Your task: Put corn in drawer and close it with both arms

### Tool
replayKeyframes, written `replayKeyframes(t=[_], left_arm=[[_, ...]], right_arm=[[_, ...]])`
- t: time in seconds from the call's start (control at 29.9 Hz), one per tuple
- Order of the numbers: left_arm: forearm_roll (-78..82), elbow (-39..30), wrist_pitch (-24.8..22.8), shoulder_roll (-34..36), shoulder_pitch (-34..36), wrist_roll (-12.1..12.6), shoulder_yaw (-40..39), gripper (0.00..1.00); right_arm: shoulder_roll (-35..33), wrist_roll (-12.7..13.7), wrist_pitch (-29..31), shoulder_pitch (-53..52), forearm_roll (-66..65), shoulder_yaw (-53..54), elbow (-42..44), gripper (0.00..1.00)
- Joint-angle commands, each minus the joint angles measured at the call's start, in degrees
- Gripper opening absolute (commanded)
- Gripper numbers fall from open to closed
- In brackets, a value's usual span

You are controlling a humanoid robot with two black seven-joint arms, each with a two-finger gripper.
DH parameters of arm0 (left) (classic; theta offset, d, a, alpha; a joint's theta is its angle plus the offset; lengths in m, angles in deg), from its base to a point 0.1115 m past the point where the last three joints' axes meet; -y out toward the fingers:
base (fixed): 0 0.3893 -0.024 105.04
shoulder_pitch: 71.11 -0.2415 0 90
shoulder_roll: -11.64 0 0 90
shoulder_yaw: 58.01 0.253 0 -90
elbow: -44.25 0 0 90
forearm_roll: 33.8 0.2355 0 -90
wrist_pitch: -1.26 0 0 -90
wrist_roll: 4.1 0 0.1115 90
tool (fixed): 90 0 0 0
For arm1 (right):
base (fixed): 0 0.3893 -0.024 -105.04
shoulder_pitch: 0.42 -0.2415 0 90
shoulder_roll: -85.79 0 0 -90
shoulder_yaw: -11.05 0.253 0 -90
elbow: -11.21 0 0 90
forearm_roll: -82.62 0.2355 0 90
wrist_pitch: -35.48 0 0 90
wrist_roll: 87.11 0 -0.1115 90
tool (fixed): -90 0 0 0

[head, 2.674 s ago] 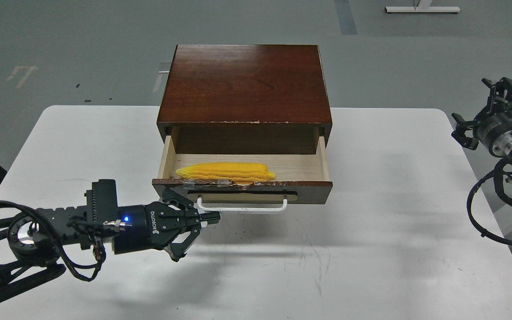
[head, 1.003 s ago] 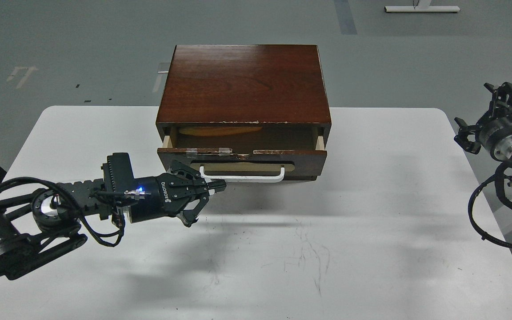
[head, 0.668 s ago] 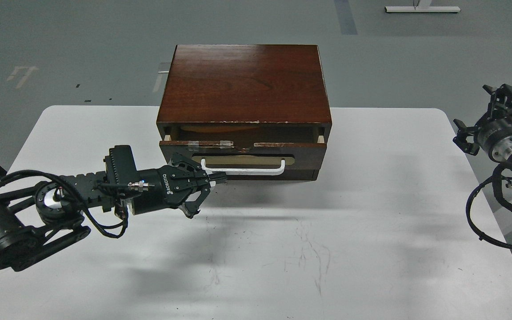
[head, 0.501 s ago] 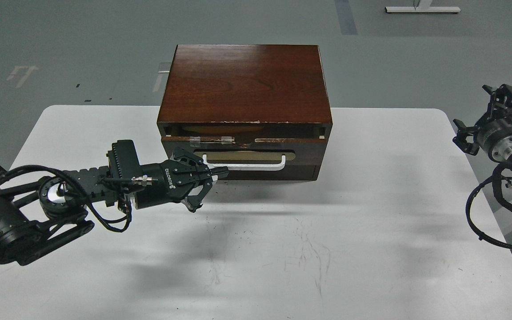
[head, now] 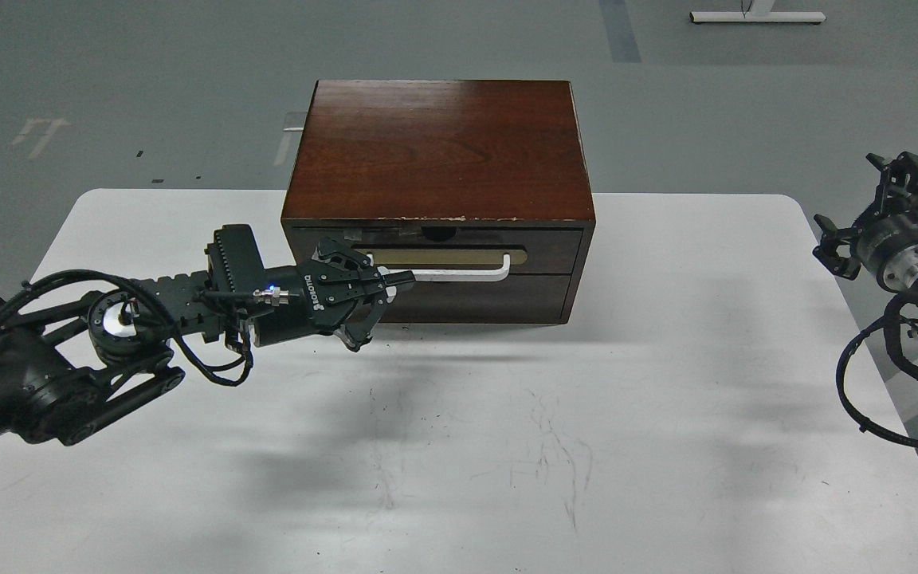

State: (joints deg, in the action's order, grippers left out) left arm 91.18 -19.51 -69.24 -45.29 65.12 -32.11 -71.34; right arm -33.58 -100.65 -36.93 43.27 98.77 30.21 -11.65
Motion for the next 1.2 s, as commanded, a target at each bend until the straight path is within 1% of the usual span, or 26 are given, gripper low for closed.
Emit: replayKeyframes(t=[0.0, 0.1, 0.13, 0.17, 0.2, 0.23, 0.27, 0.33, 0.37, 0.4, 0.5, 0.57, 0.6, 0.67, 0.7, 0.74, 0.77, 0.8, 0.84, 0.87, 0.94, 0.97, 1.0, 1.07, 1.14, 1.17], left_arm=[[0.02, 0.83, 0.45, -1.07, 0.17, 0.01, -0.03, 0.0], [0.02, 0.4, 0.8, -1.34, 0.17, 0.01, 0.23, 0.0], [0.02, -0.39, 0.97, -0.9, 0.0, 0.01, 0.67, 0.1], [0.02, -1.0, 0.97, -0.55, -0.09, 0.01, 0.76, 0.3], [-0.18, -3.27, 0.97, -0.02, -0.44, 0.01, 0.94, 0.7], [-1.57, -4.78, 0.97, 0.33, -0.62, 0.01, 1.02, 0.84], [-2.98, -6.27, 0.97, 0.94, -0.79, 0.01, 1.03, 0.9], [-6.67, -12.49, 0.71, 5.32, -1.49, 0.01, 2.51, 0.92], [-7.12, -14.53, 0.71, 6.56, -1.58, 0.01, 3.13, 0.96], [-7.56, -18.9, 0.8, 9.1, -1.67, 0.01, 4.0, 0.98], [-11.92, -25.68, 0.62, 13.76, -1.67, 0.01, 3.49, 0.98], [-24.47, -28.08, 0.62, 15.01, -0.62, 0.01, 1.3, 0.98], [-36.53, -27.99, 0.01, 14.23, 0.17, 0.01, -2.37, 0.98], [-49.33, -27.21, -1.65, 13.26, 2.01, 0.01, -6.86, 0.98], [-62.97, -24.07, -5.75, 12.47, 4.37, 0.01, -10.8, 0.98], [-75.81, -18.3, -11.27, 12.2, 6.31, 0.01, -13.36, 0.98], [-81.68, -15.37, -14.29, 12.11, 6.93, 0.01, -14.08, 0.98], [-92.18, -8.9, -19.19, 12.11, 7.64, 0.01, -14.96, 0.98], [-97.25, -4.92, -21.33, 12.02, 7.82, 0.01, -14.97, 0.98], [-104.35, 1.47, -23.52, 11.59, 7.73, 3.19, -15.06, 0.98], [-110.37, 7.22, -25.21, 10.45, 7.73, 9.0, -14.97, 0.98], [-114.31, 11.86, -28.7, 9.4, 7.04, 13.46, -14.88, 0.98], [-116.52, 15.82, -32.82, 8.6, 5.99, 15.77, -14.88, 0.98], [-117.6, 19.79, -36.53, 7.63, 3.36, 16.06, -14.97, 0.98], [-117.78, 20.87, -38.04, 7.54, 2.11, 16.06, -14.97, 0.98], [-117.86, 21.31, -38.48, 7.54, 1.15, 16.41, -14.97, 0.98]], right_arm=[[0.01, 0.01, -0.01, 0.08, -0.07, 0.0, 0.0, 1.0], [0.01, 0.01, -0.01, 0.43, -0.06, 0.0, 0.0, 1.0], [0.01, 0.01, -0.01, 0.43, -0.07, 0.0, 0.0, 1.0], [0.01, 0.01, 0.08, 0.52, -0.07, 0.0, 0.09, 1.0], [0.01, 0.01, 0.08, 0.52, -0.07, -0.08, 0.09, 1.0], [0.01, 0.01, 0.08, 0.52, -0.07, -0.09, 0.09, 1.0], [0.01, 0.01, 0.08, 0.52, -0.07, -0.09, 0.09, 1.0], [0.01, 0.01, 0.08, 0.52, -0.07, -0.09, 0.09, 1.0], [0.01, 0.01, 0.08, 0.52, -0.07, -0.17, 0.09, 1.0], [0.01, 0.01, 0.08, 0.52, -0.07, -0.09, 0.09, 1.0], [0.01, 0.01, 0.08, 0.43, -0.07, -0.17, 0.09, 1.0], [0.01, 0.09, 0.08, 0.43, -0.07, -0.09, 0.0, 1.0], [0.1, 0.09, 0.08, 0.35, -0.07, -0.09, 0.0, 1.0], [0.1, 0.01, 0.08, 0.08, -0.07, 0.0, 0.0, 1.0], [0.19, -0.17, 0.08, -0.09, -0.07, 0.0, -0.26, 1.0], [0.53, -0.34, 0.17, -0.27, -0.07, 0.09, -0.44, 1.0], [0.8, -0.43, 0.17, -0.44, -0.07, 0.26, -0.44, 1.0], [1.15, -0.87, 0.26, -1.14, 0.02, 0.7, -0.7, 1.0], [1.33, -1.57, 0.69, -1.67, 0.02, 0.88, -1.05, 1.0], [1.5, -3.4, 2.09, -2.72, 0.02, 0.97, -2.1, 1.0], [1.42, -6.13, 4.38, -3.69, 0.02, 0.97, -3.42, 1.0], [1.24, -8.93, 6.74, -4.13, 0.02, 0.97, -5.17, 1.0], [1.07, -11.22, 8.76, -4.49, -0.06, 0.97, -7.36, 1.0], [0.72, -12.12, 10.41, -5.1, -0.24, 0.45, -11.48, 1.0], [0.71, -12.12, 10.41, -5.28, -1.37, -0.08, -14.57, 1.0], [0.71, -12.12, 10.41, -5.28, -4.78, -0.43, -16.85, 1.0]])
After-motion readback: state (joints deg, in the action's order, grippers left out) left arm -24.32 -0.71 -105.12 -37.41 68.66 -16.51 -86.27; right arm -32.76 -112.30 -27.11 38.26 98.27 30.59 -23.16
